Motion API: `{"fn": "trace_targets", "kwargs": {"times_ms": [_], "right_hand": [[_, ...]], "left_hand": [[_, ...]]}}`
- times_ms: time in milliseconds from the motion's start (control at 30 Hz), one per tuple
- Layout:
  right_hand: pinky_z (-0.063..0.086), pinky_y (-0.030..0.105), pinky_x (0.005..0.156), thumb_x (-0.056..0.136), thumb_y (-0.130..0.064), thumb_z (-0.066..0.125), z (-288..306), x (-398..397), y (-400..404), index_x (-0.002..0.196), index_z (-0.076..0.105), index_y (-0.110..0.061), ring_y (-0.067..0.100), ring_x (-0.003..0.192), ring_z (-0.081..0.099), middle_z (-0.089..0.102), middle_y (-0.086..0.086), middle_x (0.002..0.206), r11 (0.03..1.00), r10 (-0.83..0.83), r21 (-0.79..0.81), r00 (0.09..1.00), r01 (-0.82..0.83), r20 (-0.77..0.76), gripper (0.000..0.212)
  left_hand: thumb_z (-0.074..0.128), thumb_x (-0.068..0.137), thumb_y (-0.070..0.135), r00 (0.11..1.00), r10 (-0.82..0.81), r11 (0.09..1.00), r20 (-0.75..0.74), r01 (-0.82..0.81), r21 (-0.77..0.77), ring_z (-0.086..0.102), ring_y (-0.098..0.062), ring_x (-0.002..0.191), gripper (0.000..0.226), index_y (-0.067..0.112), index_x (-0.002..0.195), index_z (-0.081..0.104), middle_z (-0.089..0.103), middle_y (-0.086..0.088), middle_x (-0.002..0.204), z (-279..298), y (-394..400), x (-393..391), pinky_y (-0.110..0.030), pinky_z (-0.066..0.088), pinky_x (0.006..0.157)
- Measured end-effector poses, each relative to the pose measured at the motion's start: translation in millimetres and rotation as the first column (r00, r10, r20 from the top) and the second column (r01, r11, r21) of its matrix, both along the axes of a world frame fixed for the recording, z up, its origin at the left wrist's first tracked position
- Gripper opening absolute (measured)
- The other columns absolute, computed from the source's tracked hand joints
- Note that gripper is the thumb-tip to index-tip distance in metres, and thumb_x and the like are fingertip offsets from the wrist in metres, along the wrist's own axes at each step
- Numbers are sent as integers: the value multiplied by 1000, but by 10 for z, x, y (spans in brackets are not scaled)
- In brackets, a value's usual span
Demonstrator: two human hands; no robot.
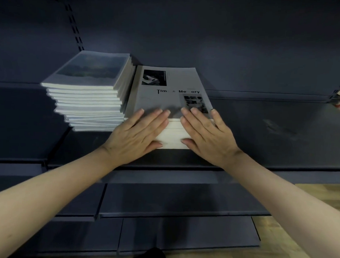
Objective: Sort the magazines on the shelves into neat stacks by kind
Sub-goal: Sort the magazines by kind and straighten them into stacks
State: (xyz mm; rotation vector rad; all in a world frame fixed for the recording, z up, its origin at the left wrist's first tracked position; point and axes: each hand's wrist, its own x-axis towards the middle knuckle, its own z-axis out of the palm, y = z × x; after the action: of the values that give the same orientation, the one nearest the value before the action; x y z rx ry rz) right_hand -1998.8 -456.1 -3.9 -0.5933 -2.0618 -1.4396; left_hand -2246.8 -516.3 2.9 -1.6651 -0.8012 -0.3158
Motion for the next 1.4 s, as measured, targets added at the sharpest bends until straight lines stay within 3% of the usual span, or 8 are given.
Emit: {"fn": "trace_targets", "kwargs": {"times_ms": [533,667,833,1033,1267,1400], "right_hand": [[3,40,116,96,-60,23,58,3,-15,150,-4,-5,25,145,-13,-15,13,157,999,-7,44,997,3,74,82],[-1,40,116,95,-62,15,61,17,5,150,-7,-6,27,144,-17,-18,15,156,994,-53,101,989,39,140,81],[-5,41,116,97,-58,10,75,9,-15,150,-7,-7,27,143,-21,-21,14,155,989,-106,120,980,87,168,76],[-6,41,116,100,-50,15,22,-9,-34,150,-5,-6,26,143,-21,-9,9,158,988,-120,109,986,107,118,69],[-7,43,115,102,-44,13,25,-23,-72,150,-7,-7,28,142,-23,-21,13,156,986,-144,93,985,135,91,64],[-6,45,116,101,-46,19,57,-23,-61,150,-6,-6,27,145,-11,-9,12,158,991,-124,53,991,122,42,67]], "left_hand": [[29,95,57,992,14,1000,-127,-10,29,1,-29,145,80,-1,147,11,0,-19,156,53,0,-48,-42,6,118],[21,97,55,970,59,998,-237,-55,24,-7,-27,145,76,3,149,3,-7,-16,156,75,-8,-149,-40,1,118],[17,98,51,965,73,997,-253,-68,28,-11,-26,145,72,4,148,0,-12,-16,156,98,-16,-130,-39,-2,118],[13,99,49,923,59,997,-379,-75,-27,-15,-22,144,63,14,149,-3,-15,-8,157,92,-34,-179,-38,-5,118],[13,100,48,915,120,993,-385,-116,36,-17,-22,144,63,11,149,-2,-16,-9,156,105,-95,-148,-37,-4,117],[15,100,46,902,126,991,-414,-135,8,-15,-21,144,60,16,150,0,-15,-5,157,137,-93,-185,-38,-6,118]]}}
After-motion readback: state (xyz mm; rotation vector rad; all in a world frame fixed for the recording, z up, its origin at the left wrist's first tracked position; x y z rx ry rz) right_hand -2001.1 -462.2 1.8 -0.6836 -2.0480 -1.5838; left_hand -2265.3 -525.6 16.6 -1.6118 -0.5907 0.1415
